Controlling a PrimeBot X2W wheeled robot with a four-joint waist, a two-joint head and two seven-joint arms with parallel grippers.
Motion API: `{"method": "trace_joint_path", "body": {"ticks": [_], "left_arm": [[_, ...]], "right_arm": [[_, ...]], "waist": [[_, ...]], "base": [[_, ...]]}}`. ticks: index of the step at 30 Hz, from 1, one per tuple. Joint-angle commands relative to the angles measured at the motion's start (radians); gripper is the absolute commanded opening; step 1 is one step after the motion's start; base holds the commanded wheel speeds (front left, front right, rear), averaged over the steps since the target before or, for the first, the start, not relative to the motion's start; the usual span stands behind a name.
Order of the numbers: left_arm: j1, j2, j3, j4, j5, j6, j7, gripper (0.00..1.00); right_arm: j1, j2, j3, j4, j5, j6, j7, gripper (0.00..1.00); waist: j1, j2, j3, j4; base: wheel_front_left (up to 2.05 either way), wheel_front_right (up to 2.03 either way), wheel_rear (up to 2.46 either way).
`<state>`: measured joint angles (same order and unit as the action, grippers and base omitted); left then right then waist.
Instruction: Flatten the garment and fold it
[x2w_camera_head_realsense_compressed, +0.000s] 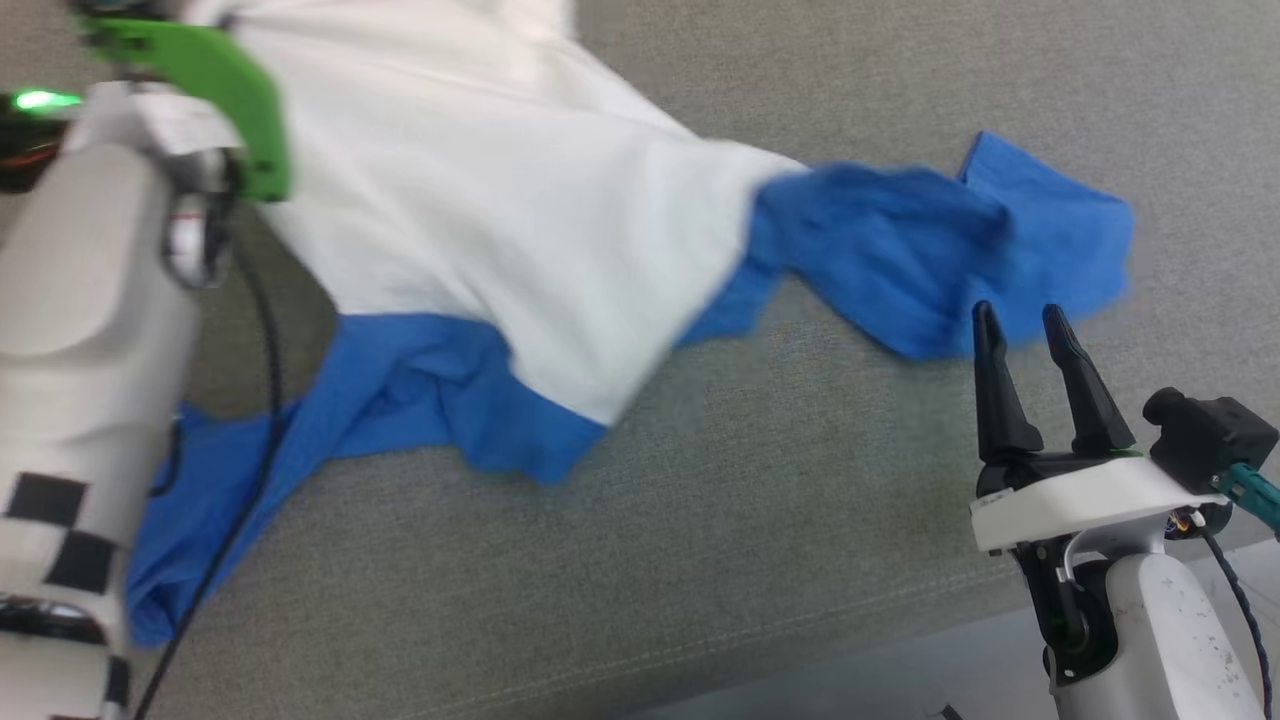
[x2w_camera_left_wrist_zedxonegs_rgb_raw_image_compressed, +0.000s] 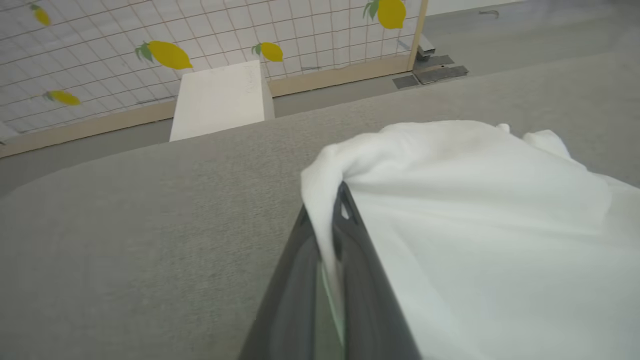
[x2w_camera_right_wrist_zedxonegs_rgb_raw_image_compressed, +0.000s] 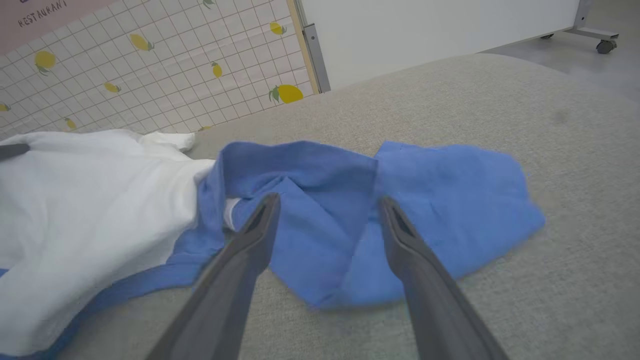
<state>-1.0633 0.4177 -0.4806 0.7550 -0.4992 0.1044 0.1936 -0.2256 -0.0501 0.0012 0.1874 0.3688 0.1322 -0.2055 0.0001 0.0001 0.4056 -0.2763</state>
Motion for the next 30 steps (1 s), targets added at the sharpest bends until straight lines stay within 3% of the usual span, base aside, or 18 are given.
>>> {"method": "trace_joint_path", "body": {"ticks": [1,3,4,5,10,16,23,30], "left_arm": [[0.03,0.017,0.014,0.008,-0.014,0.021,-0.011,0.0],[0.063,0.022,0.04,0.014,-0.043,0.033,-0.014,0.0],[0.079,0.019,0.049,0.014,-0.056,0.032,-0.021,0.47],[0.101,0.02,0.055,0.012,-0.066,0.03,-0.031,1.0],[0.231,-0.011,0.095,-0.068,-0.115,0.003,-0.204,1.0],[0.425,-0.06,0.155,-0.219,-0.149,0.005,-0.432,1.0],[0.653,-0.138,0.27,-0.508,-0.068,0.023,-0.455,1.0],[0.832,-0.248,0.39,-0.735,0.072,-0.011,-0.455,1.0]], "right_arm": [[-0.012,0.0,0.003,-0.003,-0.006,-0.002,0.005,1.0],[-0.01,0.0,0.001,-0.004,-0.009,-0.002,0.009,1.0],[-0.008,0.0,-0.001,-0.004,-0.011,-0.002,0.011,1.0],[-0.005,0.0,-0.002,-0.004,-0.014,-0.002,0.013,1.0],[0.015,0.0,-0.017,-0.013,-0.03,-0.002,0.027,1.0],[0.039,0.0,-0.032,-0.049,-0.058,-0.002,0.058,1.0],[0.048,0.0,-0.018,-0.091,-0.083,-0.002,0.105,1.0],[0.016,0.0,0.008,-0.076,-0.111,-0.002,0.179,1.0]], "waist": [[-0.0001,-0.0001,-0.006,0.0],[-0.0001,-0.0001,-0.013,0.003],[-0.0001,-0.0001,-0.018,0.004],[-0.0001,-0.0001,-0.027,0.005],[-0.0001,-0.0001,-0.076,0.025],[-0.0001,-0.0001,-0.124,0.087],[-0.0001,-0.0001,-0.161,0.164],[-0.0001,-0.0001,-0.161,0.231]], "base": [[0.0,0.0,0.0],[0.0,0.0,0.0],[0.0,0.0,0.0],[0.0,0.0,0.0],[0.0,0.0,0.0],[0.0,0.0,0.0],[0.0,0.0,0.0],[0.0,0.0,0.0]]}}
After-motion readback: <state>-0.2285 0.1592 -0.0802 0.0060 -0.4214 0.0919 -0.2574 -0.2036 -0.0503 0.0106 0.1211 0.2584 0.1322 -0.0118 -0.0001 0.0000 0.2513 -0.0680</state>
